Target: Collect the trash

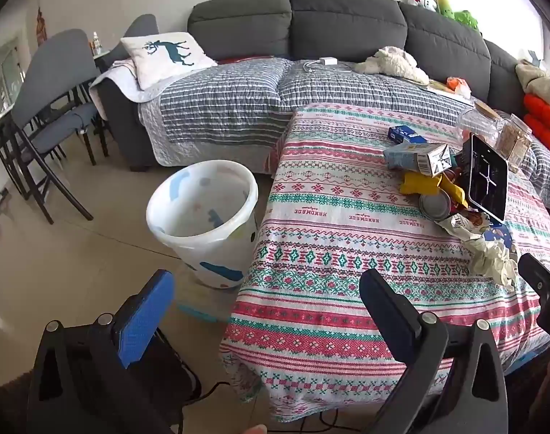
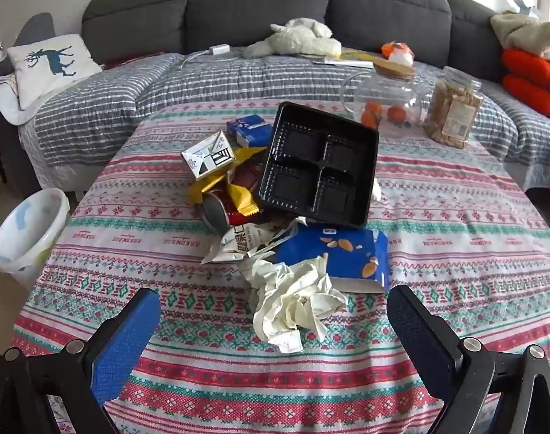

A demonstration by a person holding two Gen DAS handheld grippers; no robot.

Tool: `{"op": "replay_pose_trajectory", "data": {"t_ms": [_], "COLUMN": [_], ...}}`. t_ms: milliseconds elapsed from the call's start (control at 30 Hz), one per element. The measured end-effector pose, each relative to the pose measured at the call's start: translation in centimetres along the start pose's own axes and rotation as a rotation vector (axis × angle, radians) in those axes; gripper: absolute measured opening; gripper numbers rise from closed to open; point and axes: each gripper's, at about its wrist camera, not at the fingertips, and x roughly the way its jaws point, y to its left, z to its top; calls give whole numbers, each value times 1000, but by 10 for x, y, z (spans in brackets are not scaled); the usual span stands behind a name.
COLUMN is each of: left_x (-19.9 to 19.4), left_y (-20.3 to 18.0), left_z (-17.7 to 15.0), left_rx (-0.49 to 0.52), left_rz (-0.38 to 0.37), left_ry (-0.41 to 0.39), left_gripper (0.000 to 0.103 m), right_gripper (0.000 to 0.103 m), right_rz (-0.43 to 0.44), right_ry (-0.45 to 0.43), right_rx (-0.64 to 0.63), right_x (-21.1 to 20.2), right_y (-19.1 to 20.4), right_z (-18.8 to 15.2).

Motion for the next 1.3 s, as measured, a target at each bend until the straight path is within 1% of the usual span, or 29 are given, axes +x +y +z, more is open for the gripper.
{"op": "replay_pose_trajectory", "data": {"t_ms": [33,100,133,367,567,800,1300], "left_x": [-5,-3,-1,-1,3,3,2], "left_y": [4,7,7,9,12,11,13], "left_z": [0,-3,-3,-9,-9,-9,-9], "left_rx": [-7,-15,-16,-15,-29,-35,-35], "left_rz": [1,1,2,13,10,2,0], "left_ry": [-24,-8,-3,-2,19,19,19], "left_gripper": [103,103,103,103,103,103,103], "right_gripper": [103,103,103,103,103,103,103], "right_rz": [7,24,-15,-23,-21,-22,-21], "right_ry": [11,28,1,-28,-41,-44,-47], "right_rx": [1,5,-11,-9,9,-11,-10], "right_x": [1,4,5,4,4,4,4], "right_y": [-1,-4,2,4,3,8,9], "right_z": [0,1,2,0,1,1,-1]}}
